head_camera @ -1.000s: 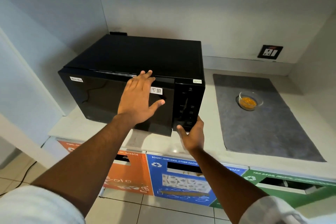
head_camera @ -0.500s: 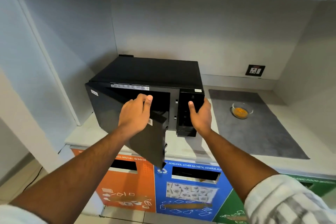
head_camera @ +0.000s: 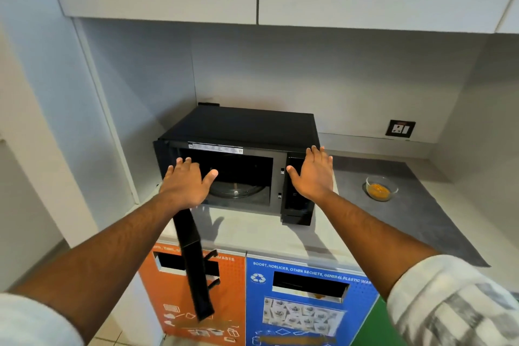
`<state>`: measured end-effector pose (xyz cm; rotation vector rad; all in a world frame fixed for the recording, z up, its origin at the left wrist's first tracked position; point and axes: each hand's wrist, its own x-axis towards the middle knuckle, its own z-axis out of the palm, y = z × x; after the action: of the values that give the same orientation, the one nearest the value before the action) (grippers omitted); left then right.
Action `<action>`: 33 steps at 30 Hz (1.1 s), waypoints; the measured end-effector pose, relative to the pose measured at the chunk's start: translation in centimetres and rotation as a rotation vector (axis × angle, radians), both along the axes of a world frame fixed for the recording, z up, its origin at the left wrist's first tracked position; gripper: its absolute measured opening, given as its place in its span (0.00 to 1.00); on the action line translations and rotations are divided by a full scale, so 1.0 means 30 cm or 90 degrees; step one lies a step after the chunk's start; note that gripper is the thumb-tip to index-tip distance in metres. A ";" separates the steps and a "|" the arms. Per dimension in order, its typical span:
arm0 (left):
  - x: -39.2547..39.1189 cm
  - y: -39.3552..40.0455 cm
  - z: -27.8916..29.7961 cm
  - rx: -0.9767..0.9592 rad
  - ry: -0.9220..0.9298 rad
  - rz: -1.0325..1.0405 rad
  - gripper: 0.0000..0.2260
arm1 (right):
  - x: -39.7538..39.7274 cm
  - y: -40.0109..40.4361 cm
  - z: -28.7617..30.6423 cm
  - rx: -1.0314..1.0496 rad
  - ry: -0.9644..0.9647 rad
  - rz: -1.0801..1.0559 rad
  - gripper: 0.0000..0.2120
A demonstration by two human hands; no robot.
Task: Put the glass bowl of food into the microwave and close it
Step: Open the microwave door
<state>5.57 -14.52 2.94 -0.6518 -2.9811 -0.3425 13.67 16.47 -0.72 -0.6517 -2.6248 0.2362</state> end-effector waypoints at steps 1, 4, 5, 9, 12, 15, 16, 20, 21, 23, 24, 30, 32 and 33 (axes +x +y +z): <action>-0.009 -0.015 -0.003 -0.017 -0.004 0.007 0.36 | -0.006 -0.001 0.001 0.021 -0.016 0.004 0.41; -0.037 -0.060 -0.005 -0.058 -0.017 0.026 0.39 | -0.028 -0.015 0.004 0.062 -0.051 0.027 0.41; -0.047 -0.076 -0.002 -0.072 -0.025 0.034 0.40 | -0.036 -0.022 0.006 0.070 -0.060 0.035 0.41; -0.079 -0.131 -0.008 -0.125 -0.029 0.062 0.43 | -0.046 -0.037 0.006 0.088 -0.084 0.035 0.42; -0.089 -0.176 -0.026 -0.184 -0.011 0.074 0.43 | -0.036 -0.038 -0.012 0.104 -0.087 0.035 0.42; -0.090 -0.219 -0.043 -0.232 0.017 0.071 0.43 | -0.022 -0.036 -0.030 0.139 -0.099 0.028 0.43; -0.090 -0.231 -0.044 -0.241 0.026 0.070 0.43 | -0.020 -0.037 -0.031 0.146 -0.102 0.025 0.43; -0.090 -0.274 -0.045 -0.260 0.048 0.063 0.43 | -0.016 -0.046 -0.032 0.150 -0.108 0.016 0.44; -0.091 -0.285 -0.046 -0.266 0.055 0.058 0.44 | -0.016 -0.047 -0.031 0.150 -0.110 0.015 0.44; -0.097 -0.310 -0.050 -0.275 0.068 0.047 0.44 | -0.014 -0.047 -0.030 0.155 -0.114 0.016 0.44; -0.102 -0.323 -0.053 -0.277 0.074 0.040 0.44 | -0.013 -0.048 -0.030 0.157 -0.114 0.017 0.44; -0.149 -0.406 -0.072 -0.287 0.107 -0.001 0.46 | -0.009 -0.062 -0.021 0.156 -0.126 0.007 0.45; -0.166 -0.431 -0.079 -0.293 0.118 -0.014 0.47 | -0.010 -0.067 -0.019 0.153 -0.129 0.004 0.45; -0.173 -0.443 -0.080 -0.295 0.123 -0.020 0.47 | -0.009 -0.068 -0.020 0.154 -0.130 0.002 0.45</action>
<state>0.37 -27.82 0.53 -0.7165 -2.8722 0.4014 13.39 14.44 -1.31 -0.6163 -2.7867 -0.1531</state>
